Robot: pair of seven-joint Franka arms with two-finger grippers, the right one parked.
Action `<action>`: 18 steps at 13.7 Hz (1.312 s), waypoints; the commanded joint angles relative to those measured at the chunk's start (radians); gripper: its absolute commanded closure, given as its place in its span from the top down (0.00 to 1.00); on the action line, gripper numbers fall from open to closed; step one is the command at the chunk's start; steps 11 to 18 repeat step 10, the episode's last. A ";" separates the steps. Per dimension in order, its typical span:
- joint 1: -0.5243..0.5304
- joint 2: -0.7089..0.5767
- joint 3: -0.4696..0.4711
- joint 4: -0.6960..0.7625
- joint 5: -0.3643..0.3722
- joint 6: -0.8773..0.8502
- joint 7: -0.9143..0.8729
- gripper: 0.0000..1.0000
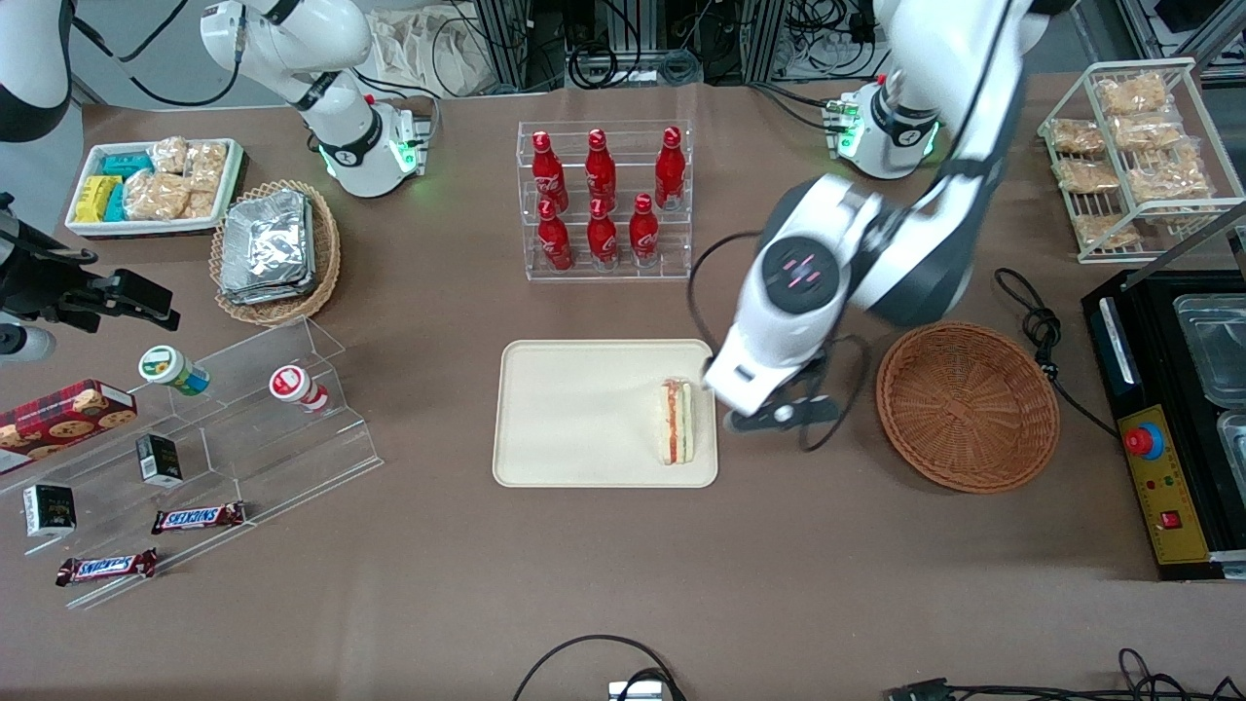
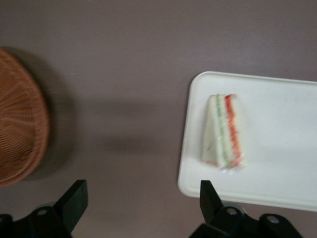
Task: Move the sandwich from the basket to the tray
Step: 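Lower the sandwich onto the tray and open the left gripper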
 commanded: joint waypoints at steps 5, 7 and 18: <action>0.362 -0.347 -0.002 -0.198 -0.069 -0.224 0.459 1.00; 0.417 -0.326 0.000 -0.127 -0.055 -0.255 0.550 1.00; 0.446 -0.251 0.000 -0.009 -0.051 -0.261 0.611 1.00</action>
